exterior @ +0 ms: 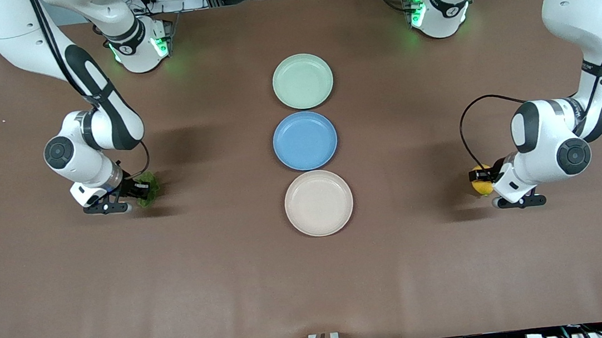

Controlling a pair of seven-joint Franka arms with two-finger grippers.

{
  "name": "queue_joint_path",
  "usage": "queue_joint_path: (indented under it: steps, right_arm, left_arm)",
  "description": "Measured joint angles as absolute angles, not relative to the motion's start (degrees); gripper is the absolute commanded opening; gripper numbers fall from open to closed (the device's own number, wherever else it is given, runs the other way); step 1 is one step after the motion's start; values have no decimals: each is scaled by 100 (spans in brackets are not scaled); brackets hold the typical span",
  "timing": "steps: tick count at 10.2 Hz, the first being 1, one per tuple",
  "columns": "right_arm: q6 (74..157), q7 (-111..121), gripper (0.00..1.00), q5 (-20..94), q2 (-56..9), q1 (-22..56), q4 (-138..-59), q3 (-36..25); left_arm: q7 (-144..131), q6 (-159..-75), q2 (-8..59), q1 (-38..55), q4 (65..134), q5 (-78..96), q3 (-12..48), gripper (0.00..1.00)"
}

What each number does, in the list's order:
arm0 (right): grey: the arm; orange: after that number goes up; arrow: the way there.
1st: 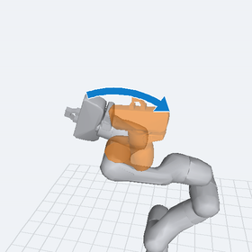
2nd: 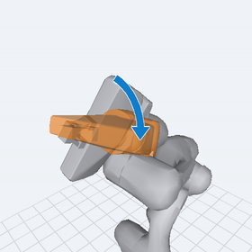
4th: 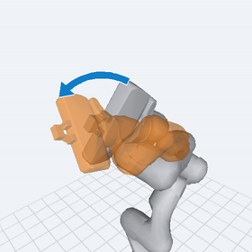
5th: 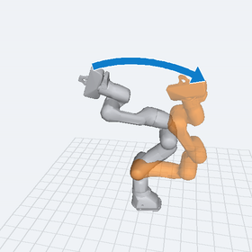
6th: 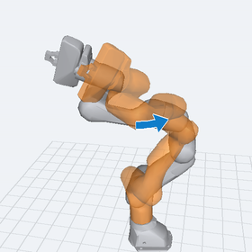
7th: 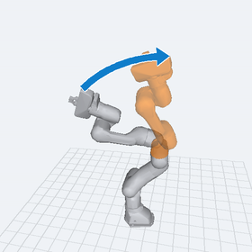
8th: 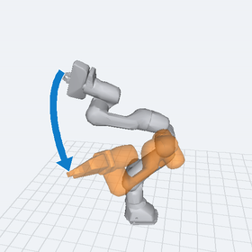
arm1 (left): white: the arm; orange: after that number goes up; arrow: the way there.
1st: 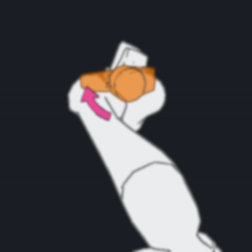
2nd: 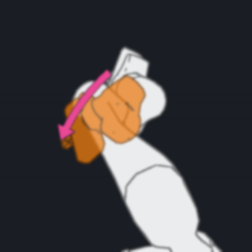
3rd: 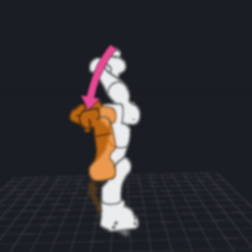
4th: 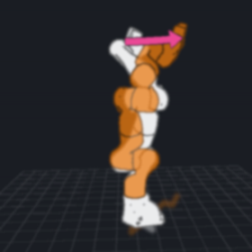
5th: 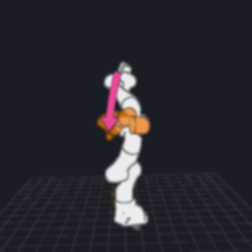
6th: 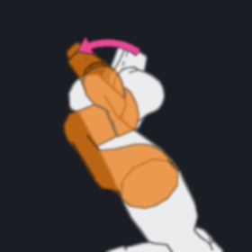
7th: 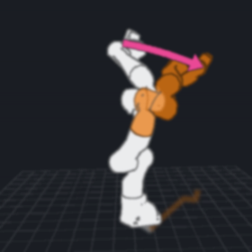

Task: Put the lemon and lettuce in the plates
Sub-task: 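Close the left gripper on the lemon while the right gripper grasps the lettuce, then carry the lemon with the left gripper over the cream plate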

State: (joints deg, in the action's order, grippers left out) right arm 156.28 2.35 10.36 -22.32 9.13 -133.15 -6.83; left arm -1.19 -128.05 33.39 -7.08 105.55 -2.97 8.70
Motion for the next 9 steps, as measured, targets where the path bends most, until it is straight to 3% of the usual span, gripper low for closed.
queue_joint_path:
  steps: [1, 4, 9]
  right_arm:
    - [15627, 235, 0, 1037, -2234, 912, -13313, -687]
    - [15577, 235, 0, 1037, -2239, 897, -13288, -720]
    - [15220, 236, 0, 1037, -2252, 848, -13095, -767]
  left_arm:
    - [-119, -12805, 3339, -709, 10555, -297, 870, 0]
    - [-139, -12734, 3303, -704, 10408, -297, 876, 0]
    - [-1214, -11358, 2942, -275, 9364, -297, 1162, 0]
